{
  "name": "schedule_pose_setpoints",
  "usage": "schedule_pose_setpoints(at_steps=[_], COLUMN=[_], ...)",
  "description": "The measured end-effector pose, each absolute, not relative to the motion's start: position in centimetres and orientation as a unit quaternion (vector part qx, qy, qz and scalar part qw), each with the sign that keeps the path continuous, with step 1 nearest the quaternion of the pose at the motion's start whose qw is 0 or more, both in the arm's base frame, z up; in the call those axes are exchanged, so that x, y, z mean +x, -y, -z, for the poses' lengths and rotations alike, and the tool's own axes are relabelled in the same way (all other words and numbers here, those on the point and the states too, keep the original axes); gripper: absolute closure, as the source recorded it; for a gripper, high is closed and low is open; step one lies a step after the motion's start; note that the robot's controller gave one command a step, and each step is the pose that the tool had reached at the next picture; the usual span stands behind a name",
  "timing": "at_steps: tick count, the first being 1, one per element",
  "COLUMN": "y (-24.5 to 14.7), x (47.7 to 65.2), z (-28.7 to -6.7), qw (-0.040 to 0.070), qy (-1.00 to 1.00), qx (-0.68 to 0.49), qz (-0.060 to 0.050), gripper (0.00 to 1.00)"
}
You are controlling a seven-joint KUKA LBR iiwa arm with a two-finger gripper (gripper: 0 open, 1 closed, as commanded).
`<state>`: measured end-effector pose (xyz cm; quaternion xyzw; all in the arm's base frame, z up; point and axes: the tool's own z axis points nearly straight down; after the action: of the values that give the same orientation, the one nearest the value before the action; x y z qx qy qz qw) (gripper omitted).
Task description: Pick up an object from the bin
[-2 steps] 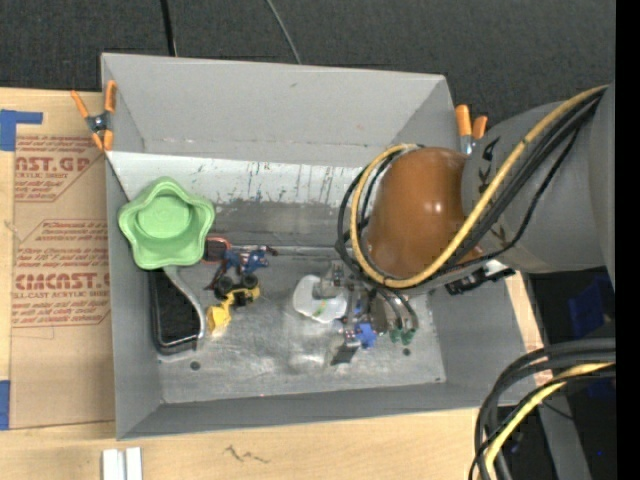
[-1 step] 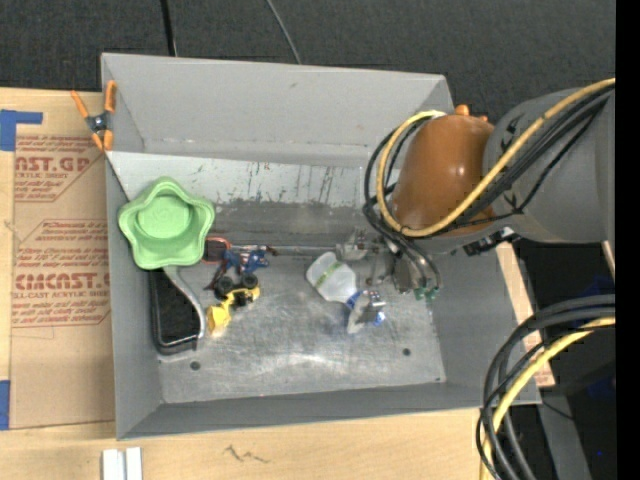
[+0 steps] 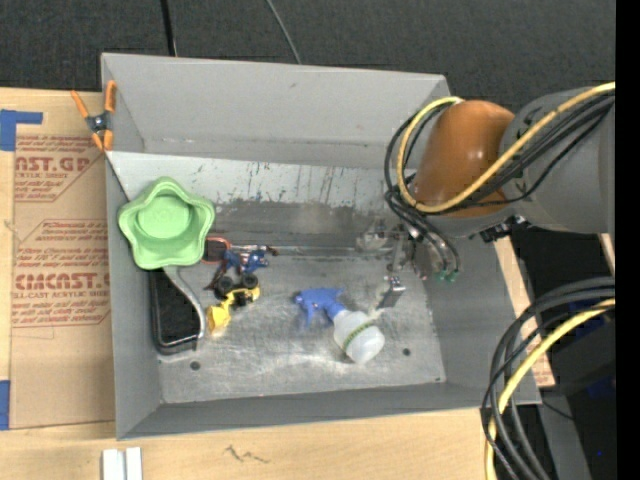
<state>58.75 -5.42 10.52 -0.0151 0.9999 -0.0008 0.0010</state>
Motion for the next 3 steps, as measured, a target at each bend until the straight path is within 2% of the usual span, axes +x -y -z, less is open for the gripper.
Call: schedule_pose_setpoints(at_steps=[1,2,3], y=[0.3,0.4,0.4], x=[57.7,56.9,57.0], z=[-11.0,-7.5,-8.2], qw=[0.001,0.001,0.000], qy=[-0.997,-1.000,-1.000], qx=[-0.076,0.003,0.005], qz=[0.000,-0.001,0.000], gripper=[0.00,0.00,1.00])
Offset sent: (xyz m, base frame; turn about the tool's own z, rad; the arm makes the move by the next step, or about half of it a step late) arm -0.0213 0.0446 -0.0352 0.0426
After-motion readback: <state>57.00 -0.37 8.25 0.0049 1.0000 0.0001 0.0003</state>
